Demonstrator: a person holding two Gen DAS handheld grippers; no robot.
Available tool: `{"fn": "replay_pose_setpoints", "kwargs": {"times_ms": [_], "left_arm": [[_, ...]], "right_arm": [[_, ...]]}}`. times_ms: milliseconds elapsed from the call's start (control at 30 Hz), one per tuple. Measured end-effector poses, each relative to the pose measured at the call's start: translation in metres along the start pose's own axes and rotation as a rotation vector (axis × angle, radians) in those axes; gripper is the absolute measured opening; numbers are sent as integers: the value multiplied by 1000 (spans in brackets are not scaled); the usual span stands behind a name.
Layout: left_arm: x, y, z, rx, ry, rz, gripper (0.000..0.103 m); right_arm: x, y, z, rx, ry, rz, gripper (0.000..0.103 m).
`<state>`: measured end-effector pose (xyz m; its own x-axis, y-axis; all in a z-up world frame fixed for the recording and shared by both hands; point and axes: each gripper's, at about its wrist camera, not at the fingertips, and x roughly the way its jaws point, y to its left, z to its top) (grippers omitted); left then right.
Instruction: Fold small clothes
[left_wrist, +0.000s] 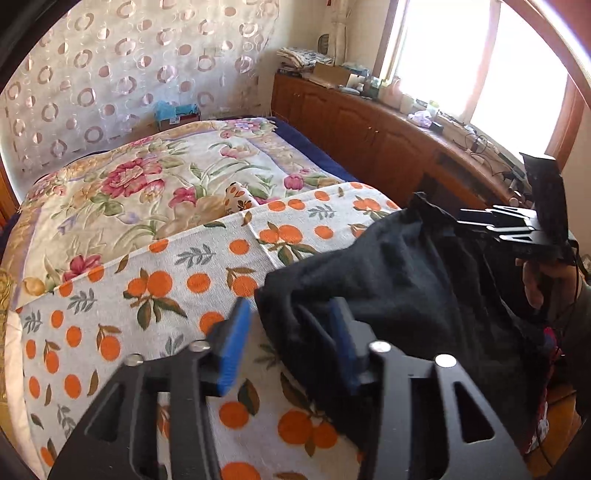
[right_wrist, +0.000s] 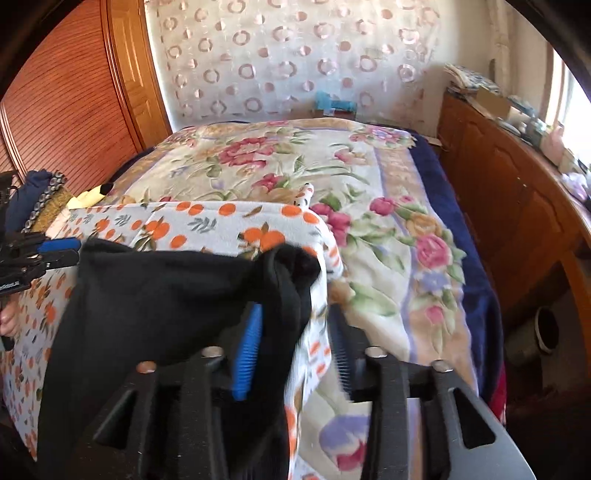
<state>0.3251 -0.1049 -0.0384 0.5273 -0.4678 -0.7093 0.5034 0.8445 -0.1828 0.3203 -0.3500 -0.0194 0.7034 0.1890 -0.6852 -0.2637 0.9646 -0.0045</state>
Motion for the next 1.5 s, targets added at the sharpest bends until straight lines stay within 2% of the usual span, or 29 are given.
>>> {"fn": "replay_pose_setpoints", "kwargs": {"times_ms": [67,133,367,433,500,633,800,900,1000,1133,1300,1500], "left_arm": [[-7,-4,-8,10,8,0,74],[-15,-12,-18,26,7,-8,77],[-35,-56,-62,69,9,-16,77],[-38,-69,-73,82,15,-20,77],[-41,-82,-84,104,23,-17,77],[-49,-102,-104,132,29,-18,77],[-60,-117,-129,130,35,-15,77],[-65,-118,-142,115,38,-4,77],[-68,-115,-153,61,55,-33,77],[-67,-114,-168,33,85,-50,77],[-69,-117,-173,7,66,-88,76],[-69,-124,-175,-9,59,-123,60]], "right_arm": [[-23,11,-14,-9,-6,-3,53],[-46,23,-31,-14,5,-6,53],[-91,76,-86,-44,22,49,53],[-98,85,-103,-60,38,40,53],[-104,85,-116,-64,47,26,53],[-119,70,-141,-48,72,-83,53],[-140,44,-177,69,80,-96,53],[-145,40,-187,119,48,-47,53],[-145,29,-191,174,10,-1,53],[-139,24,-206,202,8,24,53],[-138,14,-210,244,-9,70,53],[-135,10,-211,253,-20,94,53]]}}
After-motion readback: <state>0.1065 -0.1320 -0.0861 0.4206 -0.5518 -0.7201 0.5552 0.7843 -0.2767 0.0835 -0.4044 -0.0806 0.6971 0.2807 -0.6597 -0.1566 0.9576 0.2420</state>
